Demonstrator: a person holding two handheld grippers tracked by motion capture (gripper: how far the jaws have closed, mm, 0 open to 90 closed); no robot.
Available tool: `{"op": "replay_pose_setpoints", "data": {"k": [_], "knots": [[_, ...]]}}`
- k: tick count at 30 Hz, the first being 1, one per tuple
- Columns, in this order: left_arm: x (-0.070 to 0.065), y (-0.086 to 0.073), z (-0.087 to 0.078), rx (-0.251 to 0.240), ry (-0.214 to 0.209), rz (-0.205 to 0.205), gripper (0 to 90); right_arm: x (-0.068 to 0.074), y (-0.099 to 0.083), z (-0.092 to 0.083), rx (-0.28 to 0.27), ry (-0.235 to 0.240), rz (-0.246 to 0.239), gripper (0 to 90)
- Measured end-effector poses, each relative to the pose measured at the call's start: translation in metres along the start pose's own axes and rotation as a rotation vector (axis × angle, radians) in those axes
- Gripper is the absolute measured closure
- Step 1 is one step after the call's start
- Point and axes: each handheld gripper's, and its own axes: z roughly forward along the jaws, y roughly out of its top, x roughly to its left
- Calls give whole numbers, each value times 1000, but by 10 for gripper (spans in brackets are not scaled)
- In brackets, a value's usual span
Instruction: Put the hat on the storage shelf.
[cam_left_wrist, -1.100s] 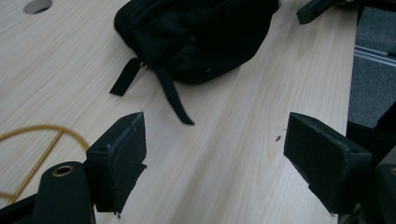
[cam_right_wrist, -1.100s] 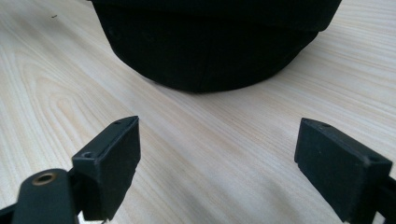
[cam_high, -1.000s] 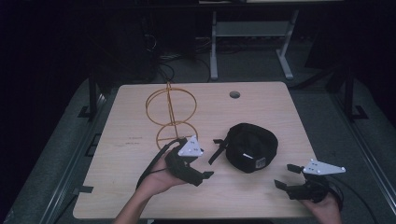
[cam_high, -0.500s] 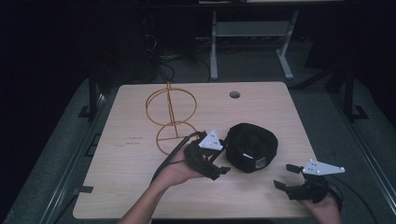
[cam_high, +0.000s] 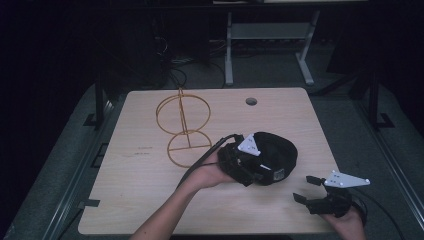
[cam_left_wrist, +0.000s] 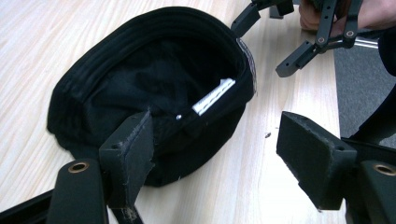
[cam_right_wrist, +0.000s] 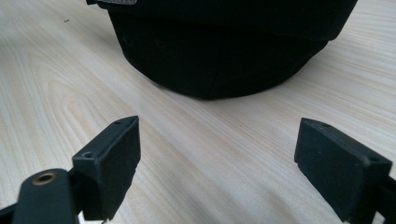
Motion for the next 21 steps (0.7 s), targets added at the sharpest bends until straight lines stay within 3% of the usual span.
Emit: {"op": "replay_pose_setpoints", "data": {"k": [15,21], "knots": [[7,9,25,69,-47,3,335,-1,0,0,-2,8,5,142],[7,11,36,119,-72,32,356,-1,0,1,2,10,3,142]]}}
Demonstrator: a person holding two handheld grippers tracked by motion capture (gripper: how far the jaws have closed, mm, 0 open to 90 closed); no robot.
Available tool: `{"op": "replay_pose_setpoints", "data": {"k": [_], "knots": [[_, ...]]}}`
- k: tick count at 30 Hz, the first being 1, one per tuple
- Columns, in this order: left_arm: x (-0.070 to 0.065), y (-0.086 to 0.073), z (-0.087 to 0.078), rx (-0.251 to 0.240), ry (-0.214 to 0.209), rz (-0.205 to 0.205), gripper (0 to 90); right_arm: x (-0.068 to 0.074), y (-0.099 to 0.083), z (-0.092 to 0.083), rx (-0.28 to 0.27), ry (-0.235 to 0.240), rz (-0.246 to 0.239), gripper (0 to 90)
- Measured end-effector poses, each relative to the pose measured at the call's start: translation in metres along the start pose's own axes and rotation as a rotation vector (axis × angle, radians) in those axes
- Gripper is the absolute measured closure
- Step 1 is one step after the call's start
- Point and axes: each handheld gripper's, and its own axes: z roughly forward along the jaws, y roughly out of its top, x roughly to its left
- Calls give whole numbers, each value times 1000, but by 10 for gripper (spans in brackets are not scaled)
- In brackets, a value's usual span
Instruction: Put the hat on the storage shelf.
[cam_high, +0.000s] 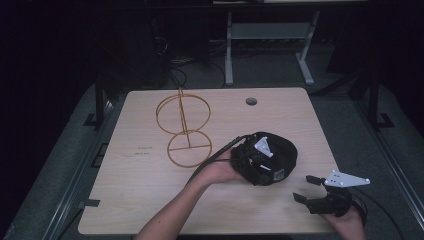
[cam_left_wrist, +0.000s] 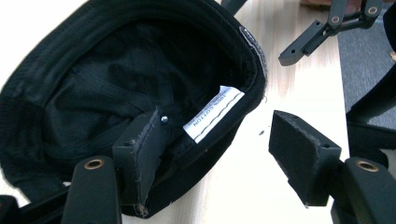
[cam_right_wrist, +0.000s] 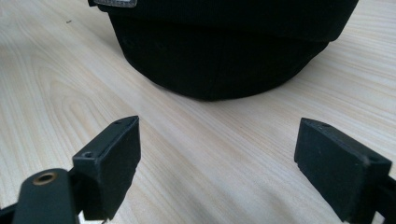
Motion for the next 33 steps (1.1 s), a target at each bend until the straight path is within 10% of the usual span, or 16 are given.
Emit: {"op": "replay_pose_setpoints", "data": {"k": [20,33], "knots": [[-3,10,10,31,-28,30,740,2,0,1,-22,7,-16,143],[6,25,-14,-84,-24,-43,797,2,3,-3,-104,24,24,144]]}}
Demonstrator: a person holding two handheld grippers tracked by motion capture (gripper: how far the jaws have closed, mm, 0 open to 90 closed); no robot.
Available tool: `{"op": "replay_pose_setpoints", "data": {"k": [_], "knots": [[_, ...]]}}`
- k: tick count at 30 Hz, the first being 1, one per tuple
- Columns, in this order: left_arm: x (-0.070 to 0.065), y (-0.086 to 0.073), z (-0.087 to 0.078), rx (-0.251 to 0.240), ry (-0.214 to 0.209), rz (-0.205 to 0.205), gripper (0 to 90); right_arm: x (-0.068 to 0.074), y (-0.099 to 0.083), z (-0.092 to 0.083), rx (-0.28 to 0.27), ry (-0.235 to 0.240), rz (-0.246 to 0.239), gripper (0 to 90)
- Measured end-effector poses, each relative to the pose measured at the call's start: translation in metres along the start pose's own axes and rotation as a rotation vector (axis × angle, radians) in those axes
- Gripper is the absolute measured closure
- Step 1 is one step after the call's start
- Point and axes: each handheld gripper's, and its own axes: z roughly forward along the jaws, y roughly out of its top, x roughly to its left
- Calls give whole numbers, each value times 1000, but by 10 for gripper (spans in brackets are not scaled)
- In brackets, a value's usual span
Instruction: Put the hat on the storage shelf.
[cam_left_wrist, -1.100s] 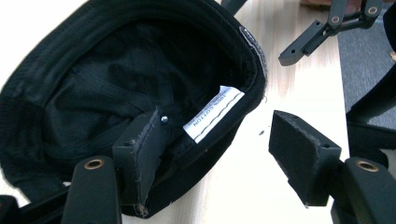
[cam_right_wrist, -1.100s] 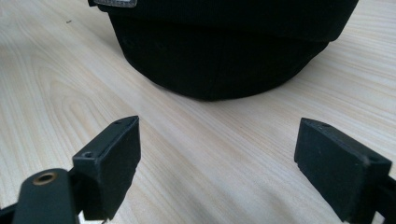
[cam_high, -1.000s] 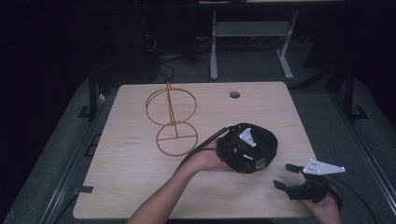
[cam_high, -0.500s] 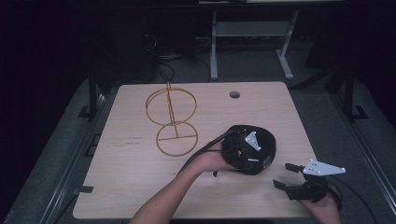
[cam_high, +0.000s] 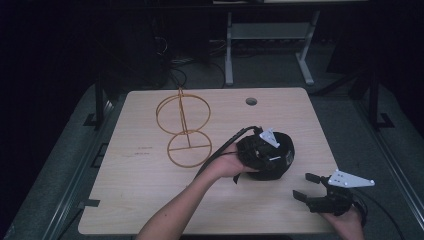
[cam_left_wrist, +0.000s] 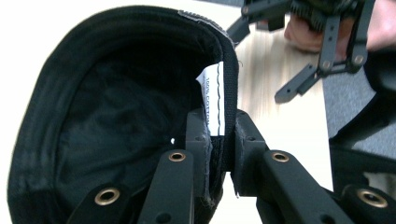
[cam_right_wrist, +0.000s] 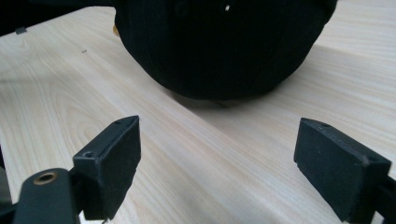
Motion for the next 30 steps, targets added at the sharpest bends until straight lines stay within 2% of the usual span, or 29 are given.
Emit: {"op": "replay_pose_setpoints", "data": {"k": [5,8,10,15,18,24,28,30], "knots": [[3,10,-14,-55,3,-27,799,4,6,-2,-57,-12,-10,144],[6,14,-22,-94,-8,-52,800,8,11,-3,-93,3,-5,144],[6,17,-26,-103,-6,-59,800,11,14,-3,-115,9,-5,144],[8,23,-33,-156,-30,-69,801,19,22,-5,-156,-11,-29,144],[9,26,-35,-176,-51,-80,800,21,26,-7,-196,-19,-24,145],[3,36,-37,-207,-109,-70,800,25,38,-4,-231,-34,-35,155],[-5,43,-37,-218,-130,-49,802,25,40,-3,-248,-36,-47,212],[-8,46,-38,-219,-134,-38,802,24,38,-5,-262,-27,-52,281]]}}
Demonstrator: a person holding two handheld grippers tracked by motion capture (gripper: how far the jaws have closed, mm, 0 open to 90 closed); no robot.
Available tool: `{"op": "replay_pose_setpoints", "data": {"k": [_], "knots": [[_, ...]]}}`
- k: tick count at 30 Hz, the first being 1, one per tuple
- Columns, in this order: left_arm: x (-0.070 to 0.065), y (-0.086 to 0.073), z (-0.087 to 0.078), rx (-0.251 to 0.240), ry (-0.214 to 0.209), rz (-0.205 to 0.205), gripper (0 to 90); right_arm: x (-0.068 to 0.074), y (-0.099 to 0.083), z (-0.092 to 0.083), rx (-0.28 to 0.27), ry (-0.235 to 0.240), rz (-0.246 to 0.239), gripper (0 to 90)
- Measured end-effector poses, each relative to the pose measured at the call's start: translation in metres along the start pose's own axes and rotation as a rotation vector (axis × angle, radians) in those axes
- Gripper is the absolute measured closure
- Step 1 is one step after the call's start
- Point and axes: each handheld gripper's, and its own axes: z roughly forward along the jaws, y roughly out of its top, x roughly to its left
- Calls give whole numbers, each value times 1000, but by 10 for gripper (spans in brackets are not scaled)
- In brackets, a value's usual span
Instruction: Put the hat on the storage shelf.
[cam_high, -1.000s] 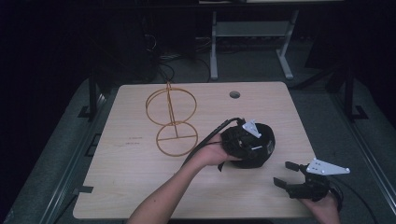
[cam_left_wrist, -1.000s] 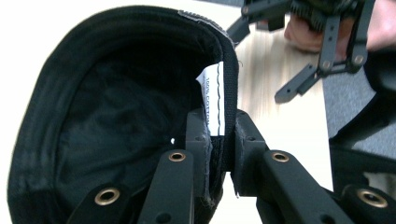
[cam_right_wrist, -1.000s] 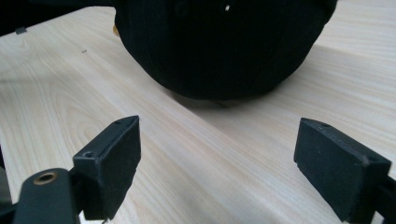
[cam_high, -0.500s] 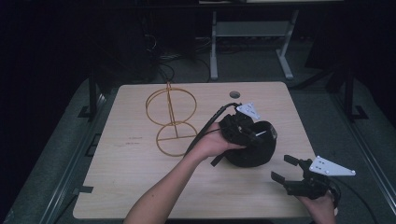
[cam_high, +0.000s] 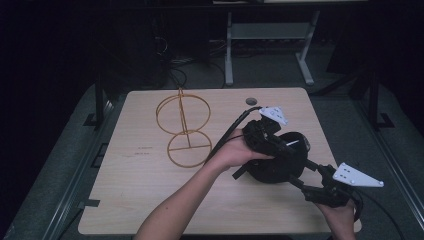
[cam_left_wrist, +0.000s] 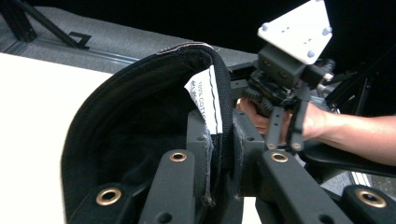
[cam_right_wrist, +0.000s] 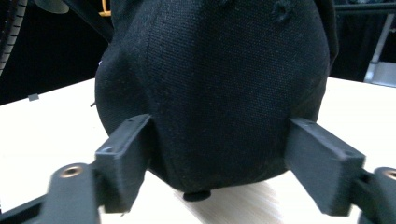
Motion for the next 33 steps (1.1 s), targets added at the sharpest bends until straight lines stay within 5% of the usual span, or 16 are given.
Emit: {"op": "replay_pose_setpoints", "data": {"k": [8,15,33], "knots": [[-10,9,3,9,-8,54,803,-3,-2,-6,-43,32,-13,544],[-11,8,1,19,-6,60,803,-1,-1,-8,-35,61,-46,810],[-7,-12,-19,60,77,46,724,-2,13,-9,10,120,-27,880]]}}
